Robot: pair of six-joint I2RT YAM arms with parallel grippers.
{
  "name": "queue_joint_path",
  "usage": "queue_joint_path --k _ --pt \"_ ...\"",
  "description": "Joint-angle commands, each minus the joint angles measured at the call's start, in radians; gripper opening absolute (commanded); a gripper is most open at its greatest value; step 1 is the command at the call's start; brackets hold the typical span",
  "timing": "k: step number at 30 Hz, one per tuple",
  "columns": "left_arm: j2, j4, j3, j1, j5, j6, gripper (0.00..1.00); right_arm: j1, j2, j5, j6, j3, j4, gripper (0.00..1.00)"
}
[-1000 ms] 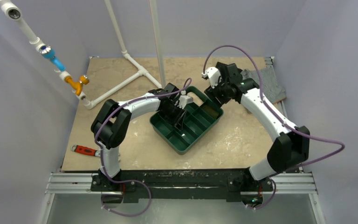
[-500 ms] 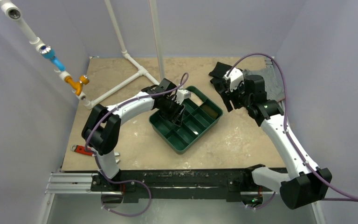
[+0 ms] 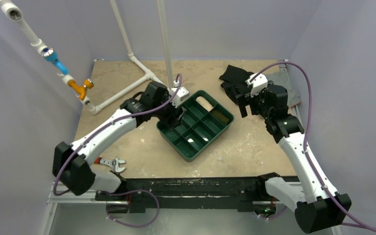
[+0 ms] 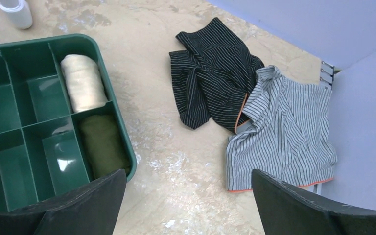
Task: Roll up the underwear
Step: Reset both arms
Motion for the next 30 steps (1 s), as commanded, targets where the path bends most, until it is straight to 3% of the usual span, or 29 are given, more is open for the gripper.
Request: queue_joint_path --k 1,6,9,20,23,30 --pt "-0.186 0.057 -0.069 0.016 -0.151 0.07 0.73 -0.012 -0.037 0.04 0.038 -0.02 0.077 0.99" --pt "-0.376 0.095 -0.171 0.061 -0.262 0.086 0.93 -0.024 -0.069 0.052 0.071 -0.064 0.111 0.99" --pt "-0.474 0.089 -0.195 0.1 -0.319 0.086 1.0 -0.035 -0.091 0.066 0.097 -0.099 0.139 0.99" --pt "-0.681 0.04 -0.216 0.321 -0.35 0.019 1.0 -0.055 -0.141 0.177 0.162 -0.154 0.224 0.99" --pt "-0.695 0.077 -0.279 0.361 -0.318 -0.044 1.0 -0.057 -0.161 0.2 0.151 -0.163 0.249 0.99" --pt "-0.731 0.178 -0.394 0.404 -0.307 -0.02 1.0 -0.057 -0.213 0.196 0.12 -0.185 0.231 0.99"
